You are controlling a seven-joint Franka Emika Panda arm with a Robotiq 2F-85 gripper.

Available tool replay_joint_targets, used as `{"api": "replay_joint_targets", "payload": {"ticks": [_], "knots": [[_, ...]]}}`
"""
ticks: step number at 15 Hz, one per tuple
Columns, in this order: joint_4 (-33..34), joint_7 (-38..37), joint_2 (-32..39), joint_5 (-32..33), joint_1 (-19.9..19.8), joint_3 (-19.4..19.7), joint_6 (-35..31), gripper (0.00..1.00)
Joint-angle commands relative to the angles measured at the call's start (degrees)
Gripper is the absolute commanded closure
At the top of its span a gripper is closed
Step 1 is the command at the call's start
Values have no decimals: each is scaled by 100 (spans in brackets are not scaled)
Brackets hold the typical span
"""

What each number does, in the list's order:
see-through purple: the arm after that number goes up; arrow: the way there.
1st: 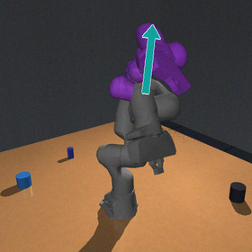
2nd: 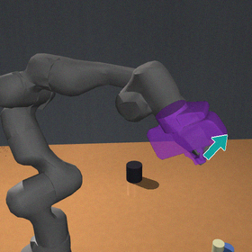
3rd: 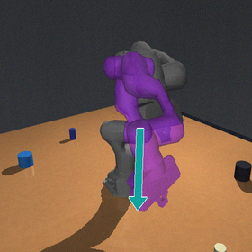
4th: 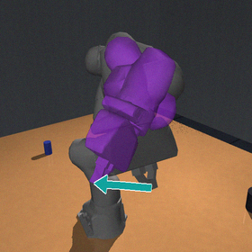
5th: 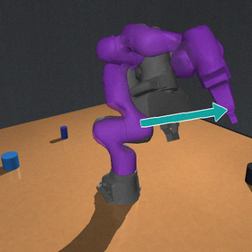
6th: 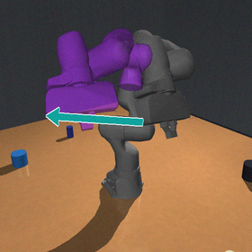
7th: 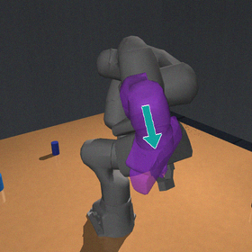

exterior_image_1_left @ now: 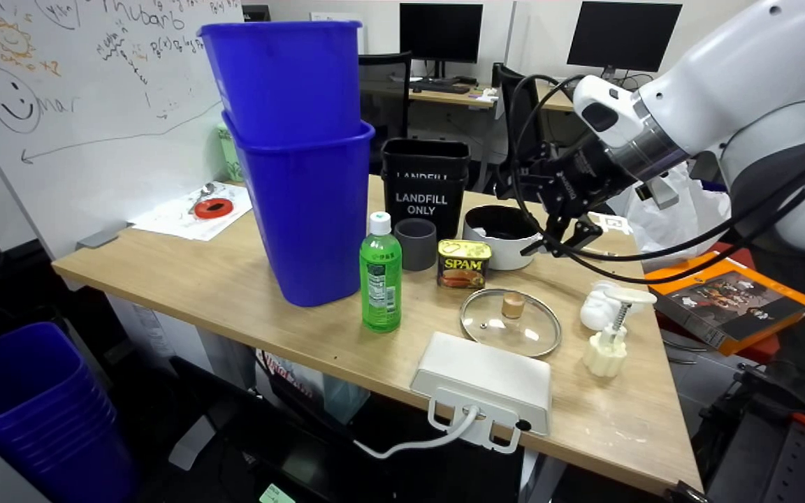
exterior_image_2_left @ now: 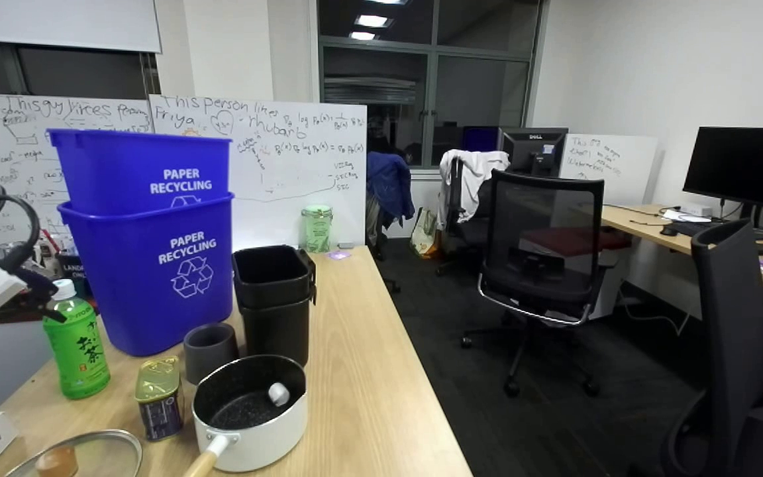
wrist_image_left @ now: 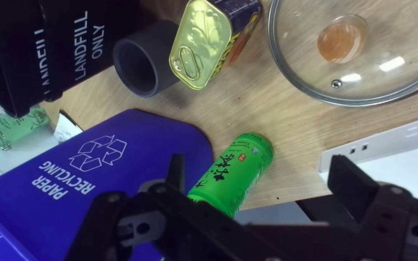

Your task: Move the can to the right

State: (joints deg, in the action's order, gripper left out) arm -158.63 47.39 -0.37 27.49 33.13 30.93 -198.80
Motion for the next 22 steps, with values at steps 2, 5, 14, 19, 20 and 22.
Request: {"api": "replay_joint_targets", "payload": {"ticks": [2,5,14,19,20,22], "knots": [[-1,-19,-19,17,-1143,-1146,27,0],[-1,-19,-19,17,-1143,-1146,27,0],[144,-96,95,-12,-1811,-1882,62,0],[624,827,437,-831,-1480,-1256,91,0],[711,979,523,-1050,-1443,-1187,97,0],[858,1241,764,-1545,-1310,-1058,87,0]]}}
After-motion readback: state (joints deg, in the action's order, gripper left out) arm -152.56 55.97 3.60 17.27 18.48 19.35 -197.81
